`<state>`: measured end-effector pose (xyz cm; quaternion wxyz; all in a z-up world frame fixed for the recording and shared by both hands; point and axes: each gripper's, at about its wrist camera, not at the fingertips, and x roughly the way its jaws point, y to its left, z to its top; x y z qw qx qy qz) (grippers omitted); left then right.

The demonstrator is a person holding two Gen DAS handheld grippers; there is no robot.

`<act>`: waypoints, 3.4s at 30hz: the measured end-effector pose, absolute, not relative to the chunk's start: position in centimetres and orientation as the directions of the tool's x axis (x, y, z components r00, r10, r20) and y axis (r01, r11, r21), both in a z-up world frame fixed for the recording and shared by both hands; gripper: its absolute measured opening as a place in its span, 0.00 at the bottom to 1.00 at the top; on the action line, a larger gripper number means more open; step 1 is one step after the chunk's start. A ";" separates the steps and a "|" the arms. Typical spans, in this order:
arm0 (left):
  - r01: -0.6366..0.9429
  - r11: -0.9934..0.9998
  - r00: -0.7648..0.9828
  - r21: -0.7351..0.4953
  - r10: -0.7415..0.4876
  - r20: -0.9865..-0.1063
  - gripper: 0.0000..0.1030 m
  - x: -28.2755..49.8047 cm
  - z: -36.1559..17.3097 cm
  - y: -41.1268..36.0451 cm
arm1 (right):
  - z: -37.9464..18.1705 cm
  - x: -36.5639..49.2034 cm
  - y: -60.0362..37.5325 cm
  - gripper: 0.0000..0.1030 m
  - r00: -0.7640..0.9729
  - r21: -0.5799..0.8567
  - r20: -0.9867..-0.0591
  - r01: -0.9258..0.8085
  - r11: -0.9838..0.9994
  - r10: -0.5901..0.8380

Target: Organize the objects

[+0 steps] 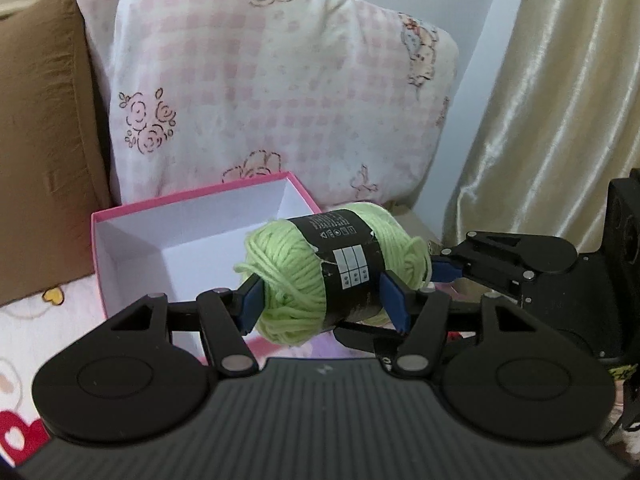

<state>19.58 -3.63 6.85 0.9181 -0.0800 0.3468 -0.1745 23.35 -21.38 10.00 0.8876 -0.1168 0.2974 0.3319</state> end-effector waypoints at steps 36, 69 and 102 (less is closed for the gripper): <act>-0.019 0.888 0.583 -0.460 -0.364 -0.727 0.57 38.5 -7.7 0.2 | -1.6 40.4 -15.9 0.62 0.536 -0.069 -0.777 -0.593 0.802 0.329; -0.095 0.898 0.580 -0.431 -0.302 -0.757 0.50 37.6 -7.4 -1.6 | -1.3 35.8 -18.1 0.28 0.557 -0.069 -0.741 -0.618 0.783 0.375; 0.111 0.978 0.556 -0.177 -0.209 -0.804 0.68 17.5 6.9 -1.8 | 12.1 22.0 -23.6 0.63 0.571 -0.024 -0.693 -0.629 0.777 0.441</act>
